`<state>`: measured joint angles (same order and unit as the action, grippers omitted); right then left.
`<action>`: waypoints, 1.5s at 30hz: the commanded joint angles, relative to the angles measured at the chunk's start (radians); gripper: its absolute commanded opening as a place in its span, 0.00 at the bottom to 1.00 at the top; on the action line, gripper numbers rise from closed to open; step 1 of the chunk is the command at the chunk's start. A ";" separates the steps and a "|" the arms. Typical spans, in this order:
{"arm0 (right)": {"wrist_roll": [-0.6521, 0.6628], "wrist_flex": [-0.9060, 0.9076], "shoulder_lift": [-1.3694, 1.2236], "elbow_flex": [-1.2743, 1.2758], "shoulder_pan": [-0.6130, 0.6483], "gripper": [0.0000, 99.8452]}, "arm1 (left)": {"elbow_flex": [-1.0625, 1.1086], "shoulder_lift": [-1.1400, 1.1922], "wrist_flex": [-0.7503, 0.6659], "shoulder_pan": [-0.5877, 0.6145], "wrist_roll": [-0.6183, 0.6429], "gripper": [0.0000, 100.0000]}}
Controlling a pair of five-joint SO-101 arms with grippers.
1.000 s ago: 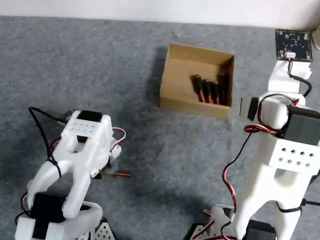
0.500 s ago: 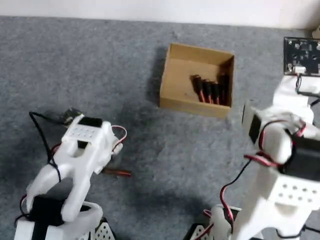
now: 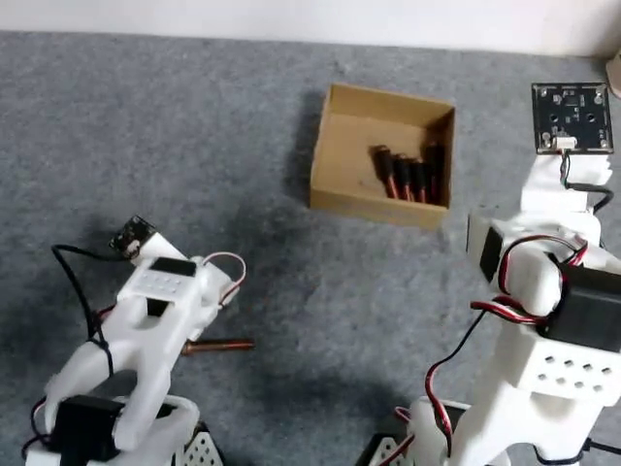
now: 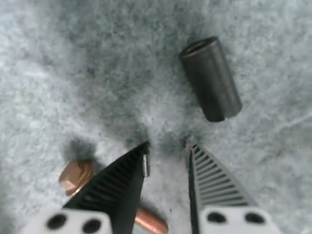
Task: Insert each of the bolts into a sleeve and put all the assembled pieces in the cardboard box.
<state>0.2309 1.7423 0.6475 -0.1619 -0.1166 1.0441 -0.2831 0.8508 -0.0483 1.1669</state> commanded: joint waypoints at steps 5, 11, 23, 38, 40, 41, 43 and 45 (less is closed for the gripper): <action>0.021 0.012 0.012 0.005 -0.010 0.21 | -0.168 -0.145 0.304 -0.018 0.002 0.13; 0.018 0.010 0.012 0.005 -0.010 0.21 | -0.170 -0.274 0.519 -0.018 0.002 0.14; 0.017 0.015 0.012 0.005 -0.010 0.21 | 0.087 -0.288 0.450 -0.094 0.002 0.14; 0.017 0.016 0.013 0.005 -0.012 0.21 | 0.119 -0.295 0.241 -0.096 0.002 0.14; 0.017 0.016 0.013 0.005 -0.012 0.21 | 0.085 -0.295 0.239 -0.065 0.002 0.14; 0.017 0.016 0.013 0.005 -0.012 0.21 | 0.062 -0.295 0.239 -0.042 0.002 0.14; 0.017 0.018 0.013 0.005 -0.012 0.21 | 0.022 -0.295 0.239 0.007 0.002 0.14; 0.017 0.018 0.013 0.005 -0.012 0.21 | 0.008 -0.295 0.239 0.027 0.002 0.14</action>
<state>0.2309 1.7423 0.6475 -0.1588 -0.1166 1.1116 -0.5669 1.1101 -0.0575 1.1669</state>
